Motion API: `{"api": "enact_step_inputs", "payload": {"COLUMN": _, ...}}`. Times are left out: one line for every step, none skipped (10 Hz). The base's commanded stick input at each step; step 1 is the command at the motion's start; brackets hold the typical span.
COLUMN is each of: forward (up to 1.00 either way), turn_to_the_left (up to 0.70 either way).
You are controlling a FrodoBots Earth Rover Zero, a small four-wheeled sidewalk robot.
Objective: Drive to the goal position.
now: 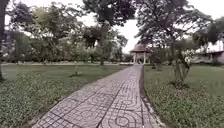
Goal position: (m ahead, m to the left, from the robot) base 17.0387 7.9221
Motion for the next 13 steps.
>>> {"api": "enact_step_inputs", "payload": {"forward": 0.30, "turn_to_the_left": 0.00}}
{"api": "enact_step_inputs", "payload": {"forward": 0.30, "turn_to_the_left": 0.00}}
{"api": "enact_step_inputs", "payload": {"forward": 0.30, "turn_to_the_left": 0.00}}
{"api": "enact_step_inputs", "payload": {"forward": 0.30, "turn_to_the_left": 0.00}}
{"api": "enact_step_inputs", "payload": {"forward": 0.30, "turn_to_the_left": 0.00}}
{"api": "enact_step_inputs", "payload": {"forward": 0.30, "turn_to_the_left": 0.00}}
{"api": "enact_step_inputs", "payload": {"forward": 0.30, "turn_to_the_left": 0.00}}
{"api": "enact_step_inputs", "payload": {"forward": 0.30, "turn_to_the_left": 0.00}}
{"api": "enact_step_inputs", "payload": {"forward": 0.30, "turn_to_the_left": 0.00}}
{"api": "enact_step_inputs", "payload": {"forward": 0.30, "turn_to_the_left": 0.00}}
{"api": "enact_step_inputs", "payload": {"forward": 0.30, "turn_to_the_left": 0.00}}
{"api": "enact_step_inputs", "payload": {"forward": 0.30, "turn_to_the_left": 0.00}}
{"api": "enact_step_inputs", "payload": {"forward": 0.30, "turn_to_the_left": 0.00}}
